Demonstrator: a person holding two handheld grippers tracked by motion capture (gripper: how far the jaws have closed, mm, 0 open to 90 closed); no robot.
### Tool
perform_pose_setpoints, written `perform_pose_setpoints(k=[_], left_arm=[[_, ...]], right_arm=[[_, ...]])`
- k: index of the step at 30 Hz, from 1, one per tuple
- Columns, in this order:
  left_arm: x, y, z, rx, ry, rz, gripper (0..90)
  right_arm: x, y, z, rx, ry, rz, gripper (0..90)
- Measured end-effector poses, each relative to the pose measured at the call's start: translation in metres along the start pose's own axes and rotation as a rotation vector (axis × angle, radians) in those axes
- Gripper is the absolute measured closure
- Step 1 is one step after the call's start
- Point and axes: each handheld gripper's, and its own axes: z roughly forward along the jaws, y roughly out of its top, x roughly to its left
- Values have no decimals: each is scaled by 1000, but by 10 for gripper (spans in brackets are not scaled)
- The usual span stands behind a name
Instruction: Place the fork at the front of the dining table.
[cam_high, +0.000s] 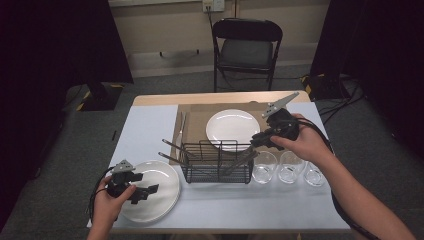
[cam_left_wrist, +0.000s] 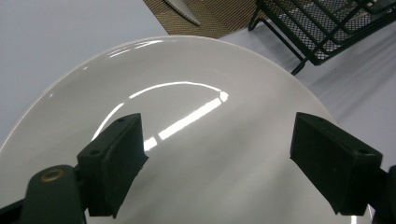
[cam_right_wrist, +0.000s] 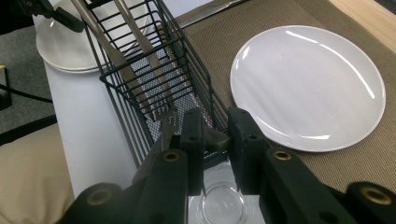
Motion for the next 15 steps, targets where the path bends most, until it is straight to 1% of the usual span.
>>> perform_pose_setpoints(k=[2,5,8,11,13,15], left_arm=[[1,0,-1,1,4,10,174],[0,0,-1,0,5,9,173],[0,1,-1,-1,7,10,173],[0,1,-2,-2,7,9,173],[-1,2,-2,-6,7,7,173],[-3,3,-2,-8,3,8,173]], right_arm=[[0,0,1,-6,-5,20,763],[-1,-2,1,-1,-22,34,702],[-2,-7,-1,-5,-21,57,671],[-2,-11,-2,-5,-13,73,680],[-1,-14,-1,6,-17,72,716],[-1,-15,-1,-4,-10,77,740]])
